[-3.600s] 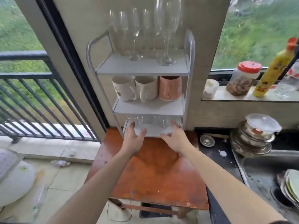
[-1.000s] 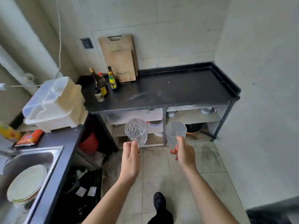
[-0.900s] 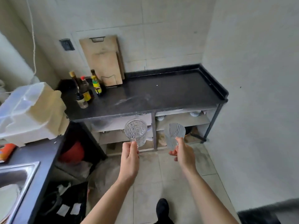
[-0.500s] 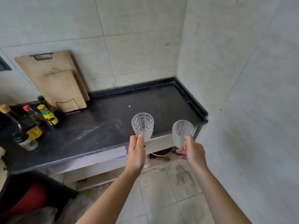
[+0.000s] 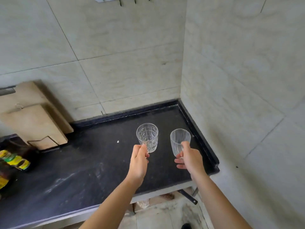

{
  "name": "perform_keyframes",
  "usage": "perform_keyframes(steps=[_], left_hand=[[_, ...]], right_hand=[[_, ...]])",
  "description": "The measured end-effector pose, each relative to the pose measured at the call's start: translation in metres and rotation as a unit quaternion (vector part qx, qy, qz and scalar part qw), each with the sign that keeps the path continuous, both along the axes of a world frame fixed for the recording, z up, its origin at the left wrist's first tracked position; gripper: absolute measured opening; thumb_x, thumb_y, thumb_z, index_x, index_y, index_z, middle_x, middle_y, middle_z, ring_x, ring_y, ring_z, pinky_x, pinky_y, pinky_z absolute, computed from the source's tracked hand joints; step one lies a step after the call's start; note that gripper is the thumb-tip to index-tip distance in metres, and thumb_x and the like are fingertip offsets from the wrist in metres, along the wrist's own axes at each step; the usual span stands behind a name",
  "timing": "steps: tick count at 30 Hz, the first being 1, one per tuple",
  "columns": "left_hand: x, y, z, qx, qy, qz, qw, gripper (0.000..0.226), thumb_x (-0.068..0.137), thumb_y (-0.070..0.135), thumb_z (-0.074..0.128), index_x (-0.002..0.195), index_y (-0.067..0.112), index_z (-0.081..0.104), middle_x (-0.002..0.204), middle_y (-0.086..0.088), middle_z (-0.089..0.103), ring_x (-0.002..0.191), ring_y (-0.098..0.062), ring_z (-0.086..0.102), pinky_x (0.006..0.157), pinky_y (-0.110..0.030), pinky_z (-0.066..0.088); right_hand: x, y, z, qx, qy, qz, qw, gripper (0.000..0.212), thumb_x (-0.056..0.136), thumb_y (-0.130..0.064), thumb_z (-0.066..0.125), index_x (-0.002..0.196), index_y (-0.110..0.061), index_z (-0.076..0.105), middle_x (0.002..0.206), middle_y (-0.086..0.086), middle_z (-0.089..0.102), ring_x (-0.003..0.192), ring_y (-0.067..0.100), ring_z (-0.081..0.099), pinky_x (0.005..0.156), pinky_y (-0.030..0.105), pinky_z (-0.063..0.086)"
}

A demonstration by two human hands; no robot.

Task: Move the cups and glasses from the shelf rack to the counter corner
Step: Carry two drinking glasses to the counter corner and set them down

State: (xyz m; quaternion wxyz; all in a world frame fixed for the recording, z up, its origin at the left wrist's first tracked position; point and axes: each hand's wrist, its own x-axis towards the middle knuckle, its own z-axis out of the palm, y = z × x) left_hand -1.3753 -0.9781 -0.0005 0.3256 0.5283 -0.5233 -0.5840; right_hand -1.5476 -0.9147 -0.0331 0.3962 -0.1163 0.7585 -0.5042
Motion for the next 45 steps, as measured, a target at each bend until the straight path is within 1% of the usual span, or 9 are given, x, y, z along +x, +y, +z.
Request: perform_keyframes(steps=[6,12,17,21,25,28,32,38,45], left_hand=[[-0.053,-0.077,0.000,0.000,-0.013,0.045,0.999,0.026,0.102,0.026,0.042,0.089,0.006,0.053,0.081,0.005,0.048,0.071,-0.008,0.041,0.064,-0.024,0.039],[-0.084,-0.153,-0.021,0.052,-0.014,0.050,0.997,0.020,0.100,0.026,0.044,0.089,0.012,0.051,0.090,0.003,0.051,0.083,-0.013,0.045,0.072,-0.029,0.040],[-0.105,-0.223,-0.048,0.094,-0.009,0.018,0.995,0.016,0.098,0.024,0.046,0.087,0.015,0.053,0.100,-0.001,0.056,0.096,-0.014,0.051,0.071,-0.024,0.036],[-0.127,-0.272,-0.075,0.106,-0.016,-0.001,0.994,0.023,0.103,0.026,0.043,0.098,0.008,0.056,0.104,-0.004,0.055,0.091,-0.013,0.050,0.072,-0.022,0.039],[-0.148,-0.300,-0.107,0.128,-0.039,-0.016,0.991,0.023,0.103,0.023,0.042,0.093,0.004,0.050,0.105,-0.009,0.049,0.087,-0.014,0.047,0.071,-0.026,0.038],[-0.168,-0.314,-0.136,0.163,-0.049,-0.031,0.985,0.020,0.103,0.028,0.041,0.105,0.012,0.053,0.119,-0.005,0.053,0.100,-0.013,0.051,0.084,-0.029,0.035],[-0.201,-0.328,-0.164,0.198,-0.039,-0.012,0.979,0.027,0.104,0.033,0.041,0.122,0.016,0.052,0.127,0.001,0.056,0.115,-0.012,0.053,0.094,-0.032,0.034],[-0.241,-0.348,-0.184,0.204,-0.039,0.008,0.978,0.035,0.105,0.035,0.039,0.134,0.017,0.047,0.132,0.004,0.052,0.109,-0.004,0.050,0.094,-0.031,0.033],[-0.270,-0.362,-0.193,0.203,-0.034,0.015,0.978,0.037,0.105,0.035,0.040,0.137,0.016,0.045,0.132,0.004,0.052,0.117,-0.011,0.050,0.095,-0.031,0.035]], right_hand=[[-0.066,-0.097,0.009,0.023,0.024,0.062,0.998,0.049,0.097,-0.045,0.040,0.073,-0.009,0.062,0.084,0.006,0.074,0.061,0.018,0.075,0.053,0.030,0.051],[-0.103,-0.171,-0.003,0.073,0.090,0.090,0.989,0.061,0.095,-0.051,0.036,0.061,-0.010,0.064,0.063,0.004,0.069,0.063,0.017,0.067,0.059,0.031,0.041],[-0.124,-0.219,-0.020,0.108,0.115,0.080,0.984,0.063,0.094,-0.055,0.032,0.058,-0.015,0.064,0.070,0.002,0.066,0.069,0.022,0.064,0.062,0.034,0.046],[-0.144,-0.256,-0.041,0.134,0.133,0.075,0.979,0.061,0.096,-0.054,0.032,0.057,-0.018,0.062,0.070,0.001,0.064,0.069,0.021,0.062,0.061,0.034,0.045],[-0.166,-0.288,-0.068,0.159,0.100,0.071,0.980,0.061,0.098,-0.054,0.031,0.063,-0.016,0.063,0.074,0.004,0.065,0.072,0.022,0.062,0.060,0.033,0.041],[-0.181,-0.314,-0.095,0.164,0.071,0.057,0.982,0.059,0.099,-0.052,0.031,0.065,-0.015,0.062,0.076,0.005,0.065,0.072,0.020,0.062,0.061,0.033,0.039],[-0.200,-0.343,-0.127,0.163,0.048,0.057,0.984,0.056,0.100,-0.051,0.033,0.070,-0.015,0.063,0.078,0.003,0.064,0.072,0.019,0.060,0.059,0.032,0.037],[-0.220,-0.366,-0.154,0.152,0.032,0.049,0.987,0.054,0.097,-0.049,0.034,0.070,-0.015,0.065,0.080,0.005,0.069,0.073,0.021,0.062,0.061,0.034,0.041],[-0.232,-0.379,-0.163,0.137,0.038,0.052,0.988,0.055,0.099,-0.050,0.033,0.072,-0.016,0.066,0.080,0.005,0.068,0.077,0.018,0.062,0.062,0.032,0.037]])
